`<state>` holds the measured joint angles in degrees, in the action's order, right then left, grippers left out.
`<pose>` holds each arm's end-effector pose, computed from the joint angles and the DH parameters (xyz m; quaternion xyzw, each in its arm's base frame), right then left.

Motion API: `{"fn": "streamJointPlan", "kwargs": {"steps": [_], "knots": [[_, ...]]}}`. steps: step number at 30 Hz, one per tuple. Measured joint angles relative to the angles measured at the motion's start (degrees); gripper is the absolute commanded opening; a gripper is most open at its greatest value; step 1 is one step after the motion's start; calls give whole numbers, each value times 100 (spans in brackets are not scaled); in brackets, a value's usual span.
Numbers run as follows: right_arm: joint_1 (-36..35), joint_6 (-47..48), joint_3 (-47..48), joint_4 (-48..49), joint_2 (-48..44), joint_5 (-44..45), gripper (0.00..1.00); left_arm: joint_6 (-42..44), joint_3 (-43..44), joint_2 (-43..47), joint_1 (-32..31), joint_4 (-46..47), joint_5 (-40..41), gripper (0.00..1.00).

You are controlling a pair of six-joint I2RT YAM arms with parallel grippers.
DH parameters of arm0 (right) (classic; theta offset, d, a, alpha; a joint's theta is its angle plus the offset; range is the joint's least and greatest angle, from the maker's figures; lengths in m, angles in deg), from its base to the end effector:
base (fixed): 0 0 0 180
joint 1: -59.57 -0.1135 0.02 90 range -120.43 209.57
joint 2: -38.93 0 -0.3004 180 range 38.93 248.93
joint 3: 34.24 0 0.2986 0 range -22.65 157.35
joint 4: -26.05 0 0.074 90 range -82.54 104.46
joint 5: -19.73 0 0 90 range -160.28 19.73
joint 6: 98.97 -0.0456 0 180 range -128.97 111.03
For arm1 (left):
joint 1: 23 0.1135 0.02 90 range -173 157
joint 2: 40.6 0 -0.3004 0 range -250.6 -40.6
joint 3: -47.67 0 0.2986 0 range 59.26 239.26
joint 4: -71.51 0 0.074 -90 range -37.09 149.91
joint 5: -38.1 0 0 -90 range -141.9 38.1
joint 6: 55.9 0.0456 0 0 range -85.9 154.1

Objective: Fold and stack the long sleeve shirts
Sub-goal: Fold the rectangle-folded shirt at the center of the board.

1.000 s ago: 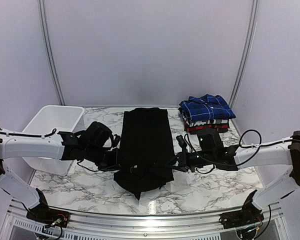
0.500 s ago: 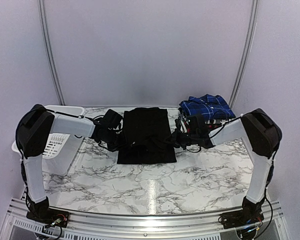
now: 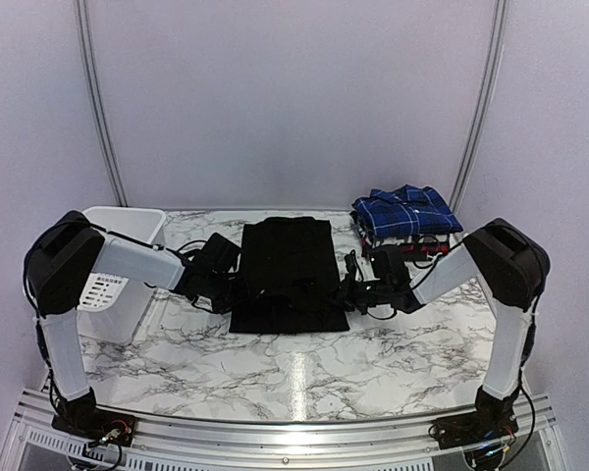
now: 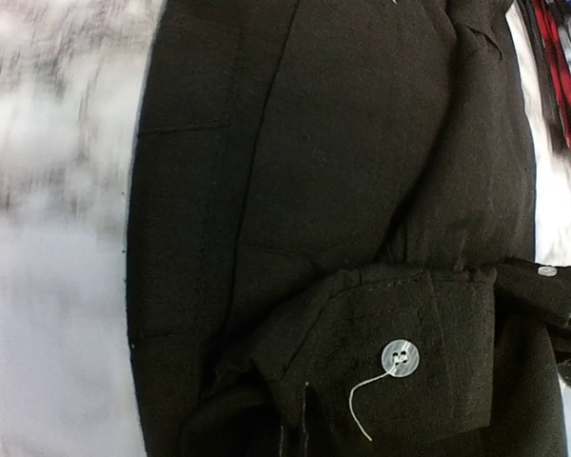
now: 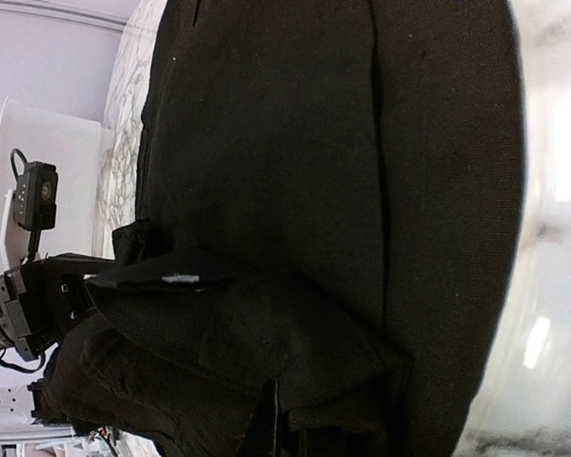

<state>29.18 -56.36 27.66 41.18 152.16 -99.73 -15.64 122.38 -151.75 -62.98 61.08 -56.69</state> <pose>0.3482 0.2302 0.0893 0.0137 0.8700 0.4512 0.1982 0.3426 -0.2922 0.1291 -0.0637 0.9271 -0.2866 0.2329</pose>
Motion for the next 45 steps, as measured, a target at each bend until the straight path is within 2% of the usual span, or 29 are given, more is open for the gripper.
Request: {"fn": "streamJointPlan", "kwargs": {"steps": [5,8,20,22,24,27,30,32,34,39,45], "knots": [[-452,-107,-1082,2,-935,197,0,-264,-966,811,-448,7,195,0],[-566,-105,-1344,-118,-1261,284,0,-367,-1191,1062,-586,-33,243,0],[-310,-28,-487,-468,-1073,378,0,-251,-745,1196,-411,-341,616,0],[-208,-28,-337,-461,-988,337,0,-197,-643,1196,-341,-354,627,3],[-138,-15,-199,-457,-866,282,2,-136,-533,1180,-273,-376,638,11],[-76,22,-17,-468,-656,186,28,-52,-398,1104,-181,-415,638,35],[-31,111,90,-557,-564,107,55,98,-234,990,-70,-468,634,68],[-9,262,214,-734,-566,107,65,236,-109,979,22,-562,643,77],[-4,457,400,-960,-586,142,69,382,50,984,87,-654,671,82],[-11,973,533,-1523,-1040,326,71,734,153,1222,164,-802,675,83],[-164,1569,415,-1985,-1792,796,71,1185,-457,2017,24,-857,334,80]]}}
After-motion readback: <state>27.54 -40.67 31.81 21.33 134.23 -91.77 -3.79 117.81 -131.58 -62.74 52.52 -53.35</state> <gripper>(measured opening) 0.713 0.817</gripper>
